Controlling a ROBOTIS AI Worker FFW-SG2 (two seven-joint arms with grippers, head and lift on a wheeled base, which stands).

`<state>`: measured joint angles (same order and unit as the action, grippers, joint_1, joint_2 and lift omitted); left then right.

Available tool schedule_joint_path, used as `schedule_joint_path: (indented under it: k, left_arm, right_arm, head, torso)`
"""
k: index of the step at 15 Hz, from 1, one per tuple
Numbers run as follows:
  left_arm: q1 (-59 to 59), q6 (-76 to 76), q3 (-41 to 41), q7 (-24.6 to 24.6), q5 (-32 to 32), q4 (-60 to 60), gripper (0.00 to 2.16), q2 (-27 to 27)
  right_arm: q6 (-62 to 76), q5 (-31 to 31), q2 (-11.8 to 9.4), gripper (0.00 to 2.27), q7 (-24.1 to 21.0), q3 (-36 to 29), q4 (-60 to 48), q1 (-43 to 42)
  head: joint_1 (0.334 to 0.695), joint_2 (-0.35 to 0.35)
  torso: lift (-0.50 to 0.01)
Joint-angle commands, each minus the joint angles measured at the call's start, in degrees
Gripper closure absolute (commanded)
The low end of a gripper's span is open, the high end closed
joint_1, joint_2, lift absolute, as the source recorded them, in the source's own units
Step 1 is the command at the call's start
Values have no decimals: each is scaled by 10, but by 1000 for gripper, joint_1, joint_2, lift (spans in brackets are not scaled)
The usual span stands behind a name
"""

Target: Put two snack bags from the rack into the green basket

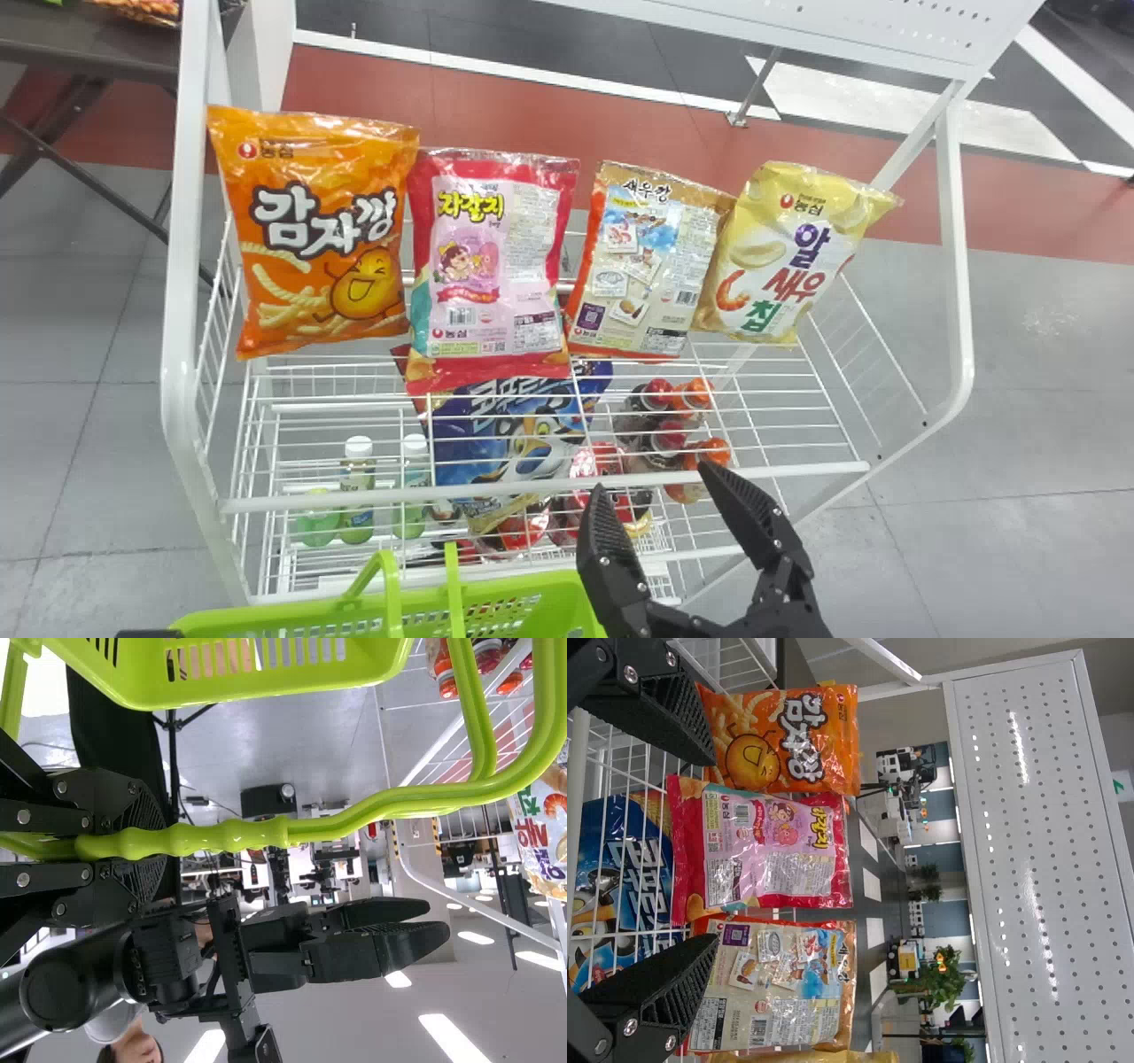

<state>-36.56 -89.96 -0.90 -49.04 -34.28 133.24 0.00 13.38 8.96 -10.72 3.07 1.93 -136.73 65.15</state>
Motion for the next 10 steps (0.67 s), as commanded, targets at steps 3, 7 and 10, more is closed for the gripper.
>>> schedule_joint_path:
  k: [3, 7, 10]
  left_arm:
    - [0, -1, -1, 1, 2, -1, 1355, -1]
    - [2, -1, -2, -2, 2, -1, 1355, -1]
    - [4, -1, -3, -4, 3, 0, 1355, -1]
  right_arm:
    - [-2, 0, 0, 113, 0, 1, 1, -4]
    - [-2, 0, -1, 113, 1, 1, 1, -5]
    - [-2, 0, -2, 113, 1, 1, 1, -5]
  head:
    - [695, -350]
    - [695, -350]
    - [695, -350]
  torso:
    - [-5]
    - [-5]
    - [-5]
